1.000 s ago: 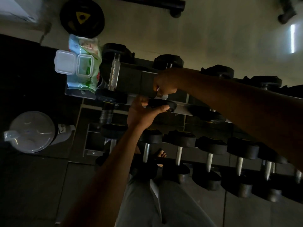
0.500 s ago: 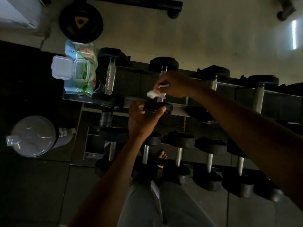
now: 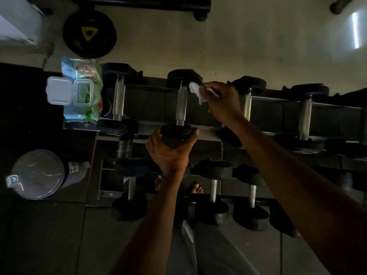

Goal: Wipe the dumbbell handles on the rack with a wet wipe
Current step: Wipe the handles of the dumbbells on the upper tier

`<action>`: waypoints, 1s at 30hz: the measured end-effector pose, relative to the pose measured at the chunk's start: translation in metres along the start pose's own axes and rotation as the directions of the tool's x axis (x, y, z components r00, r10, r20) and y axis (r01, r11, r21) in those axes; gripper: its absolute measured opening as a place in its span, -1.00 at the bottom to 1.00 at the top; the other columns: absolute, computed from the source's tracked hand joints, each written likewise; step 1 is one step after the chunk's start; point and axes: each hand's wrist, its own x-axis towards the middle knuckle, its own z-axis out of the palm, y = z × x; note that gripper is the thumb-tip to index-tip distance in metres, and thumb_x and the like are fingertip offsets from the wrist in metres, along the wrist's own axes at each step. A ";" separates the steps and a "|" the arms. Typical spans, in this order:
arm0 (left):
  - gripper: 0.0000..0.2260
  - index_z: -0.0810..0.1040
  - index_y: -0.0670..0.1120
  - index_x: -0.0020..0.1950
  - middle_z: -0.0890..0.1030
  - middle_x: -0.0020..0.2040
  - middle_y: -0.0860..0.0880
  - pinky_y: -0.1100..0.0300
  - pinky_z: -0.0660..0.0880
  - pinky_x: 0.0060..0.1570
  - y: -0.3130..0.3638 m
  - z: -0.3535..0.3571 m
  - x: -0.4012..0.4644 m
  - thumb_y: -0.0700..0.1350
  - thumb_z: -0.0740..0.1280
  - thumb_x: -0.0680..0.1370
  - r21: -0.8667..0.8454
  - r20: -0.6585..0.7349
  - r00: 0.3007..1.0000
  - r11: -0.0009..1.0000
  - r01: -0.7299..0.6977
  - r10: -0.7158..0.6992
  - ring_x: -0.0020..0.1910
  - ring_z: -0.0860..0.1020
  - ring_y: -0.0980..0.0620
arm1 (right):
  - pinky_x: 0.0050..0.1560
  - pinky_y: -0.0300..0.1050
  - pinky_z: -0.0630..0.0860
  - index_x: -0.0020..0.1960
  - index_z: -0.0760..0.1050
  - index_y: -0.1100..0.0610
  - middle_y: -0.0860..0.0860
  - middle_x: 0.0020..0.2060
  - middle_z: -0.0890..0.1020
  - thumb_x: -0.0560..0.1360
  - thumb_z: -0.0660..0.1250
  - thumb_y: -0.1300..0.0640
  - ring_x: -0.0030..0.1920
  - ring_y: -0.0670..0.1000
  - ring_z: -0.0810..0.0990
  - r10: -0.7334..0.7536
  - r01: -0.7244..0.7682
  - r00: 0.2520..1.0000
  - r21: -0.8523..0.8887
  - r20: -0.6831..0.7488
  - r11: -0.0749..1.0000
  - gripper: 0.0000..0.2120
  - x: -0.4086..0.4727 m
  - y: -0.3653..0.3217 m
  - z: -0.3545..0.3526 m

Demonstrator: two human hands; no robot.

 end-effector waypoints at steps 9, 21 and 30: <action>0.12 0.34 -0.09 0.42 0.40 0.38 -0.09 0.11 0.35 0.32 0.008 0.007 0.003 0.58 0.56 0.12 0.183 0.072 0.996 0.980 -0.073 0.061 0.33 0.37 -0.05 | -0.14 -0.31 0.57 0.22 0.63 0.02 -0.08 0.07 0.70 0.64 0.35 0.01 -0.19 -0.26 0.63 -0.048 0.045 0.998 -0.067 -0.037 0.997 -0.80 0.003 -0.001 0.008; -0.30 0.64 0.02 0.20 0.46 0.38 0.00 0.41 0.49 0.04 -0.010 -0.008 0.014 0.51 0.52 0.30 -0.013 0.171 0.978 0.993 -0.119 0.119 0.29 0.41 0.18 | -0.10 -0.21 0.65 0.23 0.61 -0.07 -0.02 0.15 0.63 0.65 0.29 -0.11 -0.01 -0.12 0.65 -0.239 0.169 0.952 -0.321 -0.193 0.932 -0.76 0.006 -0.005 0.037; -0.34 0.65 0.14 0.14 0.65 0.25 0.00 0.29 0.67 -0.06 -0.027 -0.017 0.041 0.60 0.48 0.29 -0.033 0.388 0.921 0.999 -0.031 0.042 0.16 0.66 0.10 | -0.17 -0.27 0.56 0.14 0.63 -0.11 -0.03 0.17 0.56 0.59 0.38 -0.13 -0.06 -0.10 0.63 -0.228 0.132 0.964 -0.501 -0.135 0.855 -0.82 0.011 -0.018 0.046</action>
